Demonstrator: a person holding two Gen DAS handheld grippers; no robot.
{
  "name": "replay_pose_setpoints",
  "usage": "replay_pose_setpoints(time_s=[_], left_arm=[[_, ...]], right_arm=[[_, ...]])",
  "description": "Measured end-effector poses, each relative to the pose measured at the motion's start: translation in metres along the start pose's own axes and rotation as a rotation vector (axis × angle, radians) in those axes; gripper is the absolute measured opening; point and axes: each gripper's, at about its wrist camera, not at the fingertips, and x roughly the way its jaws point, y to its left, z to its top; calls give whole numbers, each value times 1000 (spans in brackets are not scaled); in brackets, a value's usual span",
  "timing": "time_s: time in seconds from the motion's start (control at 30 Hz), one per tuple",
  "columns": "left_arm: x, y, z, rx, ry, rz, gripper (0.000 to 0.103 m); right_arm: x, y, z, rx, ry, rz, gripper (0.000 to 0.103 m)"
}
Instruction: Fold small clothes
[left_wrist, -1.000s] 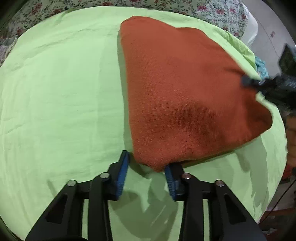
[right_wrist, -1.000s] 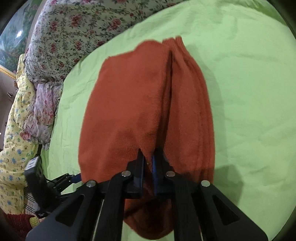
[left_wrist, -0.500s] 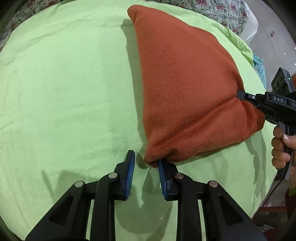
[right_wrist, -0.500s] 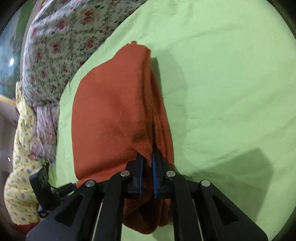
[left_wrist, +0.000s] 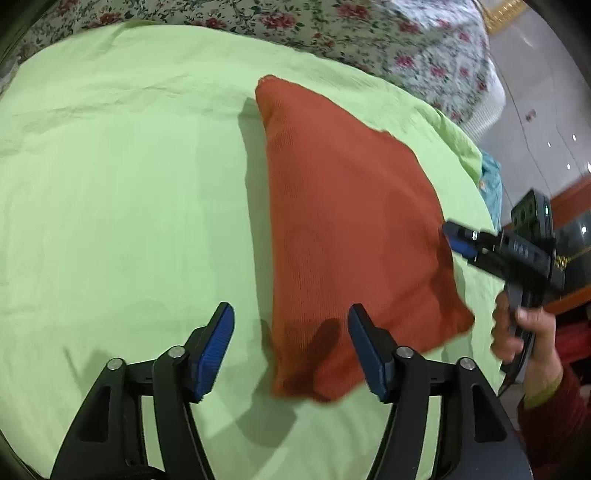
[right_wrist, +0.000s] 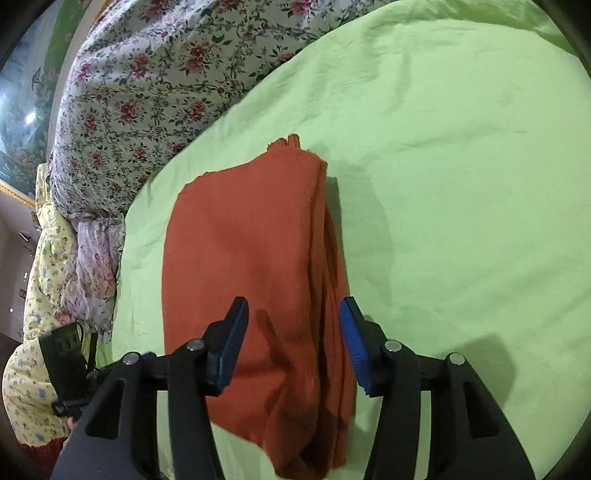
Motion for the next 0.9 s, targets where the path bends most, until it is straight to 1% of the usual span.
replay_pose_setpoints(time_s=[0.07, 0.17, 0.3, 0.33, 0.4, 0.47, 0.5, 0.53, 0.57, 0.6, 0.67, 0.7, 0.8, 0.9], left_arm=[[10, -3, 12, -9, 0, -5, 73], [27, -4, 28, -25, 12, -13, 75], [57, -8, 50, -59, 22, -58, 76], [66, -11, 57, -69, 25, -66, 78], [81, -8, 63, -94, 38, -93, 79], [94, -6, 68, -114, 32, -118, 80], [97, -8, 70, -109, 16, -125, 78], [100, -11, 71, -96, 9, -144, 58], [103, -14, 72, -93, 26, -173, 42], [105, -16, 71, -89, 32, -168, 40], [99, -17, 68, -74, 21, -176, 29], [92, -17, 66, -82, 17, -198, 28], [64, -12, 58, -104, -11, -245, 26], [31, -3, 47, -133, -44, -261, 25]], right_arm=[[10, 1, 6, -3, 17, 0, 54], [23, -1, 11, -5, 40, 13, 54], [36, -7, 19, -1, 58, 31, 55], [39, -9, 21, 3, 59, 37, 57], [45, -14, 25, 10, 61, 54, 64], [54, -17, 28, 18, 76, 87, 66], [58, -18, 29, 18, 72, 104, 66], [60, -18, 29, 16, 65, 118, 66], [62, -18, 29, 14, 64, 126, 66], [64, -16, 29, 10, 69, 131, 56], [70, -15, 27, 23, 109, 160, 40], [70, -15, 25, 43, 112, 173, 37], [65, -7, 23, 74, 104, 210, 34], [60, 15, 18, 69, 108, 279, 33]])
